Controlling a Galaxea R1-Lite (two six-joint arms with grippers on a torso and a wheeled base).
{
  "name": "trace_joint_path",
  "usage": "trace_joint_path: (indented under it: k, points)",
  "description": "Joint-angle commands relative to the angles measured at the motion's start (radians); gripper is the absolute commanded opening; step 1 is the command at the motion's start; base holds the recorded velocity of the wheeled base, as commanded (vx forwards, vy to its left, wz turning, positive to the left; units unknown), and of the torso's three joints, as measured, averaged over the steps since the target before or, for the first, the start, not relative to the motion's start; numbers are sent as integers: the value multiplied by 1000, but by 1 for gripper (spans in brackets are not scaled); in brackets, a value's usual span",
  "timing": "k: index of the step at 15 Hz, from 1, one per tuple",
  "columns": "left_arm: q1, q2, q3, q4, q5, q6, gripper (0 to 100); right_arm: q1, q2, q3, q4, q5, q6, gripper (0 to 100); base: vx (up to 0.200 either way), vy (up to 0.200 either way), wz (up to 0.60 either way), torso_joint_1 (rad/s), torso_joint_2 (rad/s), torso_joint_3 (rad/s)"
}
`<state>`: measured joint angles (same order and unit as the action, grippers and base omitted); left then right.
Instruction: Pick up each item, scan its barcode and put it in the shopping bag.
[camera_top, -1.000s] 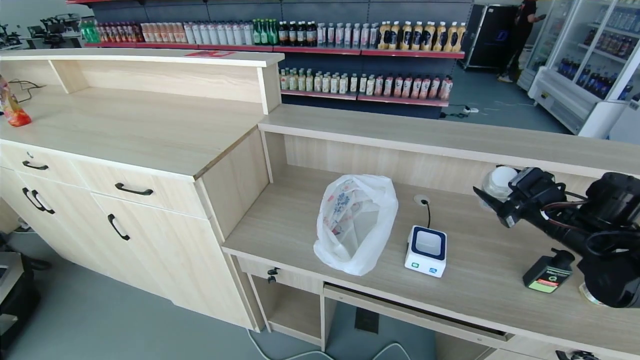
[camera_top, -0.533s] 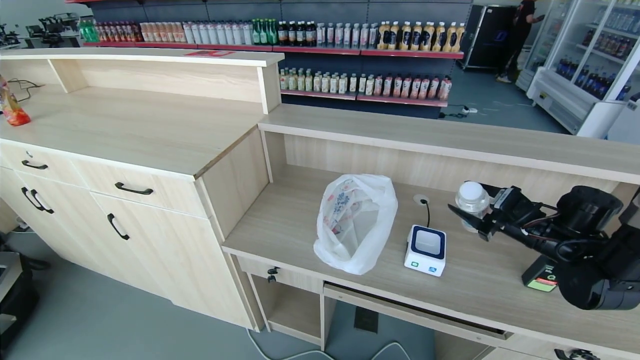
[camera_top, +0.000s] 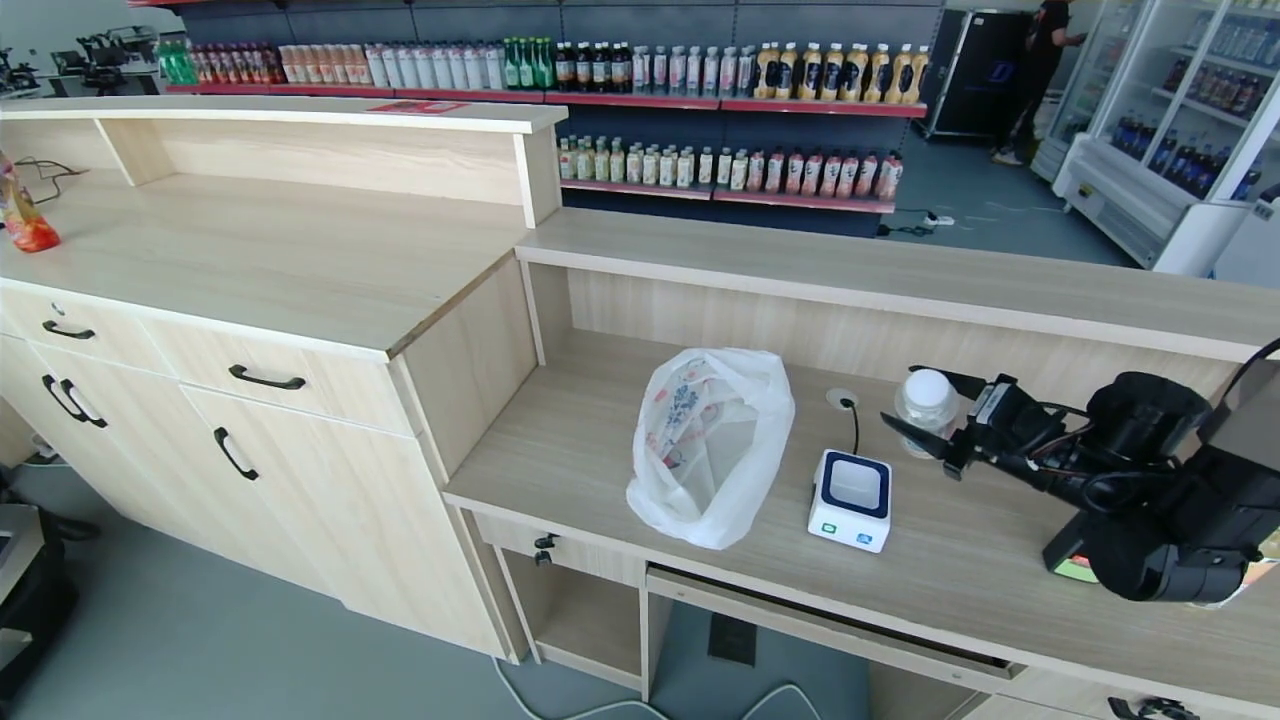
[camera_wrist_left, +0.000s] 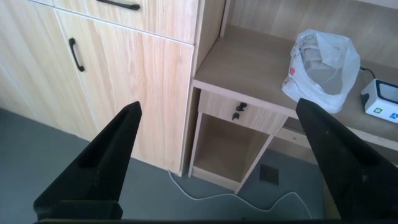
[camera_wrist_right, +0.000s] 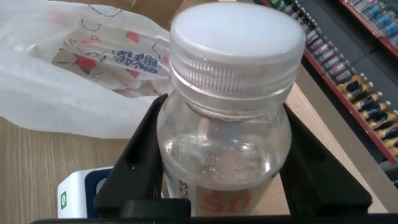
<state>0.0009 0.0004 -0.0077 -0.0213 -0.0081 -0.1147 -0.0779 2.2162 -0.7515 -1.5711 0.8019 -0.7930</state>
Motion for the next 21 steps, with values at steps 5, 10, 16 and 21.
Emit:
trace_joint_path:
  k: [5, 10, 16, 21]
  points:
    - [1, 0, 0, 0, 0, 0, 100, 4, 88, -120, 0, 49, 18, 0, 0, 0, 0, 0, 0, 0]
    - [1, 0, 0, 0, 0, 0, 100, 10, 119, -154, 0, 125, 51, 0, 0, 0, 0, 0, 0, 0]
    - [1, 0, 0, 0, 0, 0, 100, 12, 157, -190, 0, 129, 54, 0, 0, 0, 0, 0, 0, 0]
    - [1, 0, 0, 0, 0, 0, 100, 13, 171, -193, 0, 134, 67, 0, 0, 0, 0, 0, 0, 0]
